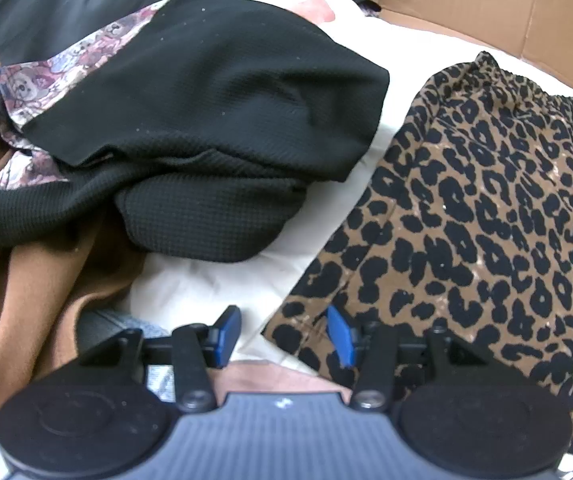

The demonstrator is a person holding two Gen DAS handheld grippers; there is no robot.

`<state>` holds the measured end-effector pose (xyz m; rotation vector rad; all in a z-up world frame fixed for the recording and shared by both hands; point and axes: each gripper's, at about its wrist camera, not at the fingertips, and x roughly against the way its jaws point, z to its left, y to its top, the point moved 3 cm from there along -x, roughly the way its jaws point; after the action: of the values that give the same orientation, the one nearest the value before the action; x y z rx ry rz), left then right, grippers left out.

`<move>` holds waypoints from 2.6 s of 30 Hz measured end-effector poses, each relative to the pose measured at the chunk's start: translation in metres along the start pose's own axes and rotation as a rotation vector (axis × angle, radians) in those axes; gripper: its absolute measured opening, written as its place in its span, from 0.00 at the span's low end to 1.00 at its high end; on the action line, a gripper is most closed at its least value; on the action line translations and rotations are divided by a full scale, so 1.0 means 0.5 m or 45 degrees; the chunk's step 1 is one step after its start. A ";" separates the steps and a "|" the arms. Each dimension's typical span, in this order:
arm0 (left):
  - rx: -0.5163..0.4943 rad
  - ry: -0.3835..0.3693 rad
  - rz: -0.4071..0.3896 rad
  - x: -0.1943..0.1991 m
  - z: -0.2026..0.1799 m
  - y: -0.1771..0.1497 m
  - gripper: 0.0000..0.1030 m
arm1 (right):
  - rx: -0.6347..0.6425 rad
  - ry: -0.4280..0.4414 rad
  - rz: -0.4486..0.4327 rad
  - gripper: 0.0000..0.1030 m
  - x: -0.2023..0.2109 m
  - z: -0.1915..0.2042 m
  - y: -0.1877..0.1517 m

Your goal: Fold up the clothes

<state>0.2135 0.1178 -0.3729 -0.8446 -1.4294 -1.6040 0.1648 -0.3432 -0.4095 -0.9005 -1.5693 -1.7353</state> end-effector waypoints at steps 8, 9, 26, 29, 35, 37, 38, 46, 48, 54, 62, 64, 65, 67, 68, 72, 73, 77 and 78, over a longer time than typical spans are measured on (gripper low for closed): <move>0.005 -0.002 -0.003 0.001 0.002 -0.005 0.51 | 0.011 0.062 0.030 0.33 -0.002 -0.009 -0.014; 0.006 -0.002 -0.004 0.002 0.003 -0.005 0.51 | 0.005 0.063 0.037 0.23 0.002 -0.012 -0.016; 0.037 -0.013 -0.020 0.002 0.014 -0.003 0.51 | -0.125 -0.110 0.140 0.00 0.019 -0.061 -0.005; 0.062 -0.025 -0.044 0.011 0.024 -0.001 0.50 | -0.141 -0.111 0.116 0.00 0.027 -0.063 -0.001; 0.118 -0.061 -0.061 0.013 0.039 -0.003 0.50 | -0.152 -0.134 0.055 0.01 0.056 -0.058 0.018; 0.134 -0.070 -0.052 0.005 0.041 -0.008 0.50 | -0.158 -0.127 0.036 0.02 0.066 -0.054 0.024; 0.143 -0.074 -0.048 0.000 0.042 -0.010 0.50 | -0.160 -0.118 0.028 0.02 0.071 -0.050 0.026; 0.160 -0.194 -0.078 -0.026 0.051 -0.023 0.47 | -0.118 0.001 -0.005 0.02 0.087 0.007 0.029; 0.161 -0.210 -0.089 -0.032 0.053 -0.027 0.47 | -0.111 0.052 -0.017 0.02 0.090 0.023 0.030; 0.217 -0.287 -0.092 -0.025 0.066 -0.034 0.29 | -0.084 0.199 -0.047 0.02 0.098 0.074 0.033; 0.185 -0.312 -0.111 -0.035 0.062 -0.028 0.26 | -0.090 0.307 0.041 0.02 0.071 0.137 0.003; 0.174 -0.316 -0.114 -0.038 0.064 -0.031 0.26 | -0.095 0.336 0.076 0.02 0.062 0.149 -0.012; 0.177 -0.319 -0.113 -0.041 0.064 -0.033 0.26 | -0.097 0.350 0.094 0.02 0.057 0.155 -0.019; 0.184 -0.325 -0.111 -0.046 0.063 -0.036 0.26 | -0.067 0.347 0.125 0.04 0.048 0.167 -0.034; 0.187 -0.324 -0.109 -0.046 0.062 -0.038 0.26 | -0.053 0.340 0.135 0.05 0.043 0.171 -0.038; 0.161 -0.308 -0.119 -0.042 0.055 -0.041 0.25 | -0.056 0.303 0.162 0.11 0.029 0.170 -0.053; 0.155 -0.310 -0.119 -0.042 0.054 -0.040 0.22 | -0.058 0.293 0.169 0.11 0.025 0.168 -0.056; 0.129 -0.343 -0.101 -0.032 0.054 -0.037 0.06 | -0.078 0.281 0.182 0.16 0.022 0.160 -0.064; 0.123 -0.339 -0.102 -0.029 0.052 -0.035 0.06 | -0.081 0.284 0.185 0.16 0.022 0.158 -0.066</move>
<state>0.2035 0.1458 -0.3900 -0.9831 -1.7326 -1.5093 0.1376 -0.2612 -0.4145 -0.7999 -1.2801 -1.7253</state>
